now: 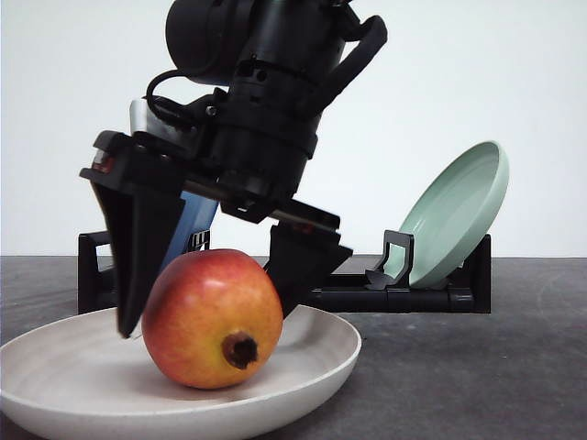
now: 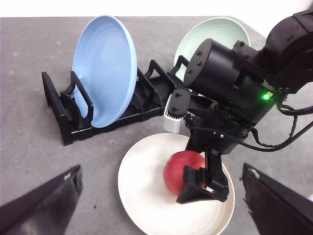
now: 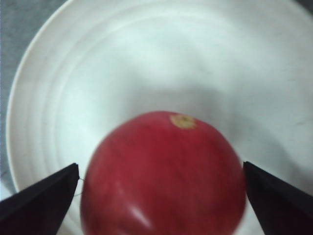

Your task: Place pomegranate in white plate

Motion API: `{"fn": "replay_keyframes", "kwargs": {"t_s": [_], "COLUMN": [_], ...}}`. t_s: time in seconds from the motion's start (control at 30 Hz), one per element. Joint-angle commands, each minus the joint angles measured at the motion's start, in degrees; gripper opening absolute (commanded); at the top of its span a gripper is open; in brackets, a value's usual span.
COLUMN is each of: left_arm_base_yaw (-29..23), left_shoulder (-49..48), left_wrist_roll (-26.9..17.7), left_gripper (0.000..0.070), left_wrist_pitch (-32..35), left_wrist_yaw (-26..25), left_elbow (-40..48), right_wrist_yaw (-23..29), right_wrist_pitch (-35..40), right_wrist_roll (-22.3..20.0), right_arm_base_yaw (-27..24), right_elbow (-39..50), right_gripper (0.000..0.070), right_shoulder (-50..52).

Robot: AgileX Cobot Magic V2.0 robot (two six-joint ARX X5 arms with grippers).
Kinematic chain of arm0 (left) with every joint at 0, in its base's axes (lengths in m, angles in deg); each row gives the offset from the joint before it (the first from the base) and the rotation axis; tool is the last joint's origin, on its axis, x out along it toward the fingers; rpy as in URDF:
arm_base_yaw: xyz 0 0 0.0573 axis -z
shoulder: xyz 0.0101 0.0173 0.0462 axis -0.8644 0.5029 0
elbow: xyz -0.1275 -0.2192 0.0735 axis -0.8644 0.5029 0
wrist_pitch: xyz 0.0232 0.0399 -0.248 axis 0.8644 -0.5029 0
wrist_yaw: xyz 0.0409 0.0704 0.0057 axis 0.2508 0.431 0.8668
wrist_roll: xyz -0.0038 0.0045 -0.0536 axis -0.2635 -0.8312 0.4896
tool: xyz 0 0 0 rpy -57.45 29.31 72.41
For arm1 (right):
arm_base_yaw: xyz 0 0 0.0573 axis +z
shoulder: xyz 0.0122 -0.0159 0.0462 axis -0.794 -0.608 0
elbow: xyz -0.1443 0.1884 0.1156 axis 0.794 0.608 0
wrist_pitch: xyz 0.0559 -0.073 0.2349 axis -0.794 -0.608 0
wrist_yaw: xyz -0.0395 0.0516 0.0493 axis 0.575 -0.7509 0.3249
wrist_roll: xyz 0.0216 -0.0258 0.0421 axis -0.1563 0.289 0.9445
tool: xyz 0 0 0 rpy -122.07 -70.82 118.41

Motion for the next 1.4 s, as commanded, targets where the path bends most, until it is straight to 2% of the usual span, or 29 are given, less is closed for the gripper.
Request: {"fn": "replay_keyframes", "kwargs": {"t_s": [0.0,0.27,0.57,0.7,0.87,1.03,1.2,1.37], "left_arm_base_yaw": [0.68,0.70,0.70,0.70,0.70,0.70,0.70,0.70], "left_shoulder": [0.31,0.31,1.59,3.10,4.85,5.27,5.25,5.25], "left_wrist_roll": [0.22,0.46,-0.51,-0.83,-2.03,-3.64,-5.20,-5.21], "left_gripper": [0.0632,0.0632,0.0632,0.0632,0.0632,0.0631,0.0628,0.0624], "left_wrist_pitch": [0.77,2.40,12.71,14.39,14.77,18.33,20.55,20.27], "left_wrist_yaw": [0.38,0.36,0.32,-0.17,-0.37,-0.58,-0.60,-0.58], "left_elbow": [-0.39,-0.39,-0.39,-0.39,-0.39,-0.39,-0.39,-0.39], "right_wrist_yaw": [1.15,4.04,13.58,16.41,19.77,20.22,20.91,20.81], "right_wrist_pitch": [0.00,-6.56,-18.88,-21.76,-18.71,-11.04,-7.03,-6.50], "right_wrist_roll": [-0.25,-1.00,-1.22,0.88,3.31,4.42,4.33,4.31], "right_arm_base_yaw": [0.18,-1.53,-2.02,-1.94,-1.94,-1.92,-1.92,-1.92], "right_elbow": [-1.31,-1.31,-0.78,1.23,8.78,19.07,25.37,26.18], "right_gripper": [0.0700,0.0700,0.0700,0.0700,0.0700,0.0700,0.0700,0.0700], "right_shoulder": [2.06,18.27,44.12,55.68,69.57,81.27,85.40,84.65]}}
